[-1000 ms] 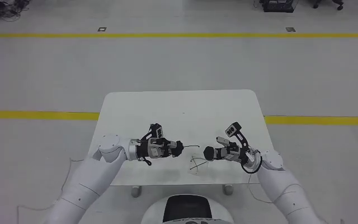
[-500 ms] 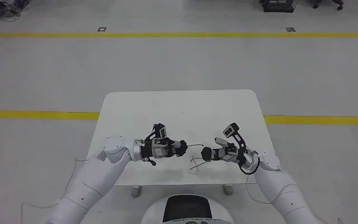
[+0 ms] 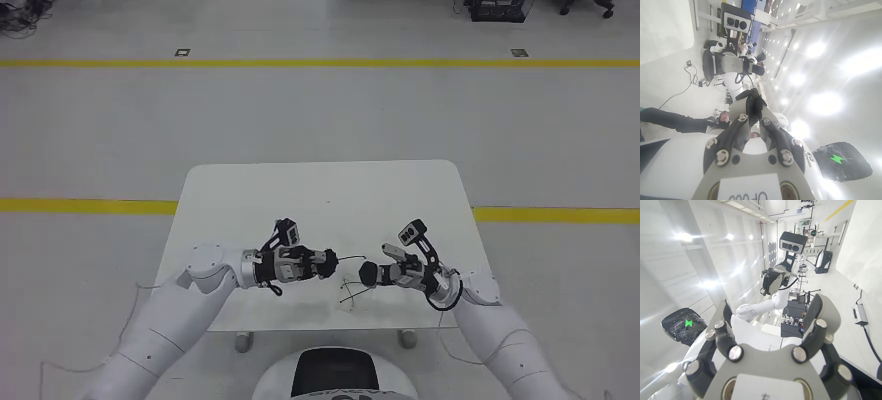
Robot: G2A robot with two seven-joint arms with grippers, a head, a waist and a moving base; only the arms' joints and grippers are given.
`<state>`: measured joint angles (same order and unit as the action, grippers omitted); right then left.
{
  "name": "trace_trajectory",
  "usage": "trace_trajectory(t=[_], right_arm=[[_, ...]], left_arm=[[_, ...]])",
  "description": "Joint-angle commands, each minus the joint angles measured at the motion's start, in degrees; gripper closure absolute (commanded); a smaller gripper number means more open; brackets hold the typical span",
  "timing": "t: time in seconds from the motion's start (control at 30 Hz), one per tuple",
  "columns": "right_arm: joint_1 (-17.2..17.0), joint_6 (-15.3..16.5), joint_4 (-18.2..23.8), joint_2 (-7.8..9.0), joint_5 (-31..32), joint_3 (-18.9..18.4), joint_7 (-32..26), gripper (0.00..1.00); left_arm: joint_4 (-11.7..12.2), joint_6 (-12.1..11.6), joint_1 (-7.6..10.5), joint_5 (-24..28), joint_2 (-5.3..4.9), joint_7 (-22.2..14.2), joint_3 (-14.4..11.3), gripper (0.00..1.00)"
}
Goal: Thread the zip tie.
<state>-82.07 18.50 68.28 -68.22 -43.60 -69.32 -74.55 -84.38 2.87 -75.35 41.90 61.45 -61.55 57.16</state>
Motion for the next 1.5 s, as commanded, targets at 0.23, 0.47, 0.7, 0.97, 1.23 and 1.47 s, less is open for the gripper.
trace_trajectory(t=[0.23, 0.47, 0.7, 0.97, 1.23, 1.47], right_arm=[[0.8, -1.4, -1.2, 0.20, -1.7, -0.4, -1.6, 0.00], [1.5, -0.6, -2.7, 0.09, -3.4, -0.4, -2.7, 0.00], [1.5, -0.6, -2.7, 0.09, -3.4, -0.4, -2.7, 0.00], [1.3, -1.0, -2.0, 0.05, -2.9, -0.2, -1.2, 0.00], [0.8, -2.5, -0.6, 0.27, -2.4, -0.3, -0.5, 0.00], [2.0, -3.6, -1.5, 0.41, -1.9, -0.1, -1.9, 0.00]], left_arm=[[1.1, -3.6, 0.63, -0.9, 0.09, -0.4, -1.2, 1.00], [2.1, -3.7, 1.14, 0.0, 0.11, -0.6, -1.7, 1.00], [2.0, -3.8, 1.13, 0.1, 0.11, -0.6, -1.7, 1.00], [2.0, -3.8, 1.13, 0.1, 0.11, -0.6, -1.7, 1.00], [2.0, -3.8, 1.13, 0.1, 0.11, -0.6, -1.7, 1.00], [2.0, -3.8, 1.13, 0.1, 0.11, -0.6, -1.7, 1.00]])
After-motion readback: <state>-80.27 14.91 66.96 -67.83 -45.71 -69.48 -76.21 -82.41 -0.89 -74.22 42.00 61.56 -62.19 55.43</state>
